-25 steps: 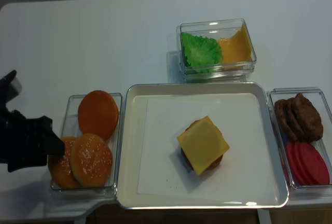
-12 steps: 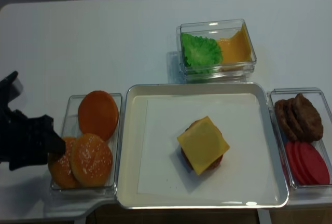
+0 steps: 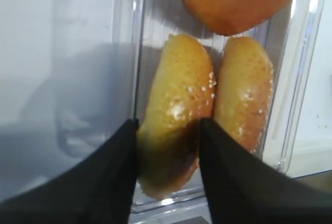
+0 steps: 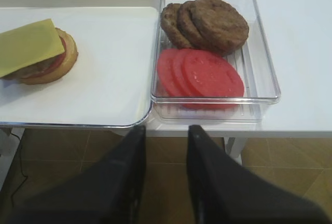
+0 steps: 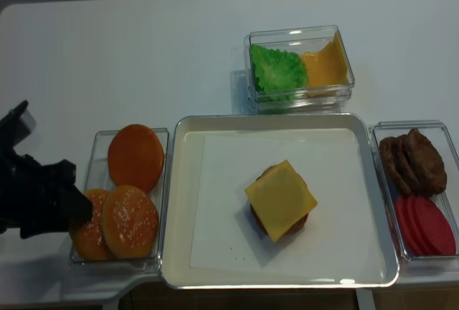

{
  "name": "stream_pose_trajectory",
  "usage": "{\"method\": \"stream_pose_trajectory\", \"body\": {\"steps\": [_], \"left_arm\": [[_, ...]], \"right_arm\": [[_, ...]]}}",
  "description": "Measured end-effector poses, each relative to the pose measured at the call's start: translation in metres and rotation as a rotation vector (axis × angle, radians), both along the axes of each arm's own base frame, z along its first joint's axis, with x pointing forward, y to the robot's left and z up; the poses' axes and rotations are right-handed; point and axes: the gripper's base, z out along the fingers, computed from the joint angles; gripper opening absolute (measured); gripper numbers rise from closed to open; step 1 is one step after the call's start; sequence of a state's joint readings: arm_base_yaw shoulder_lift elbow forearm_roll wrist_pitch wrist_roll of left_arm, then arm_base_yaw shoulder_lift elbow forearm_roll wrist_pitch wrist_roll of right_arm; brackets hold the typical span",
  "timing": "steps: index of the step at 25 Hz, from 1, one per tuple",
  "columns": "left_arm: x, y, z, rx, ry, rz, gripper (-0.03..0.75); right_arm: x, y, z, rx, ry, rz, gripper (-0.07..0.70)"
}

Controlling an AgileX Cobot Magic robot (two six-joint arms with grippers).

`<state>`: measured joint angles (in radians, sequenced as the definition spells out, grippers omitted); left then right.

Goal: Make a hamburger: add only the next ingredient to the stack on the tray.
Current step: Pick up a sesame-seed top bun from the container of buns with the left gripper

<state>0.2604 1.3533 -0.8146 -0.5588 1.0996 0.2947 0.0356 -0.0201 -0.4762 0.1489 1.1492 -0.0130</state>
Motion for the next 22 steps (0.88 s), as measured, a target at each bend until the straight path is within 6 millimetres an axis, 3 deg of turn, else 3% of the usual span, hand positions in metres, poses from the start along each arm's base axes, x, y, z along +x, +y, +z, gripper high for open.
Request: {"method": "stream_pose_trajectory", "body": {"steps": [6, 22], "left_arm": [[0.0007, -0.0014, 0.0010, -0.020, -0.005, 0.007, 0.215], [0.0018, -0.0056, 0.0040, -0.065, -0.037, -0.029, 0.168]], "right_arm": [[0.0000, 0.0000, 0.0000, 0.000, 0.000, 0.000, 0.208], [0.0000, 0.0000, 0.0000, 0.000, 0.000, 0.000, 0.208]]}}
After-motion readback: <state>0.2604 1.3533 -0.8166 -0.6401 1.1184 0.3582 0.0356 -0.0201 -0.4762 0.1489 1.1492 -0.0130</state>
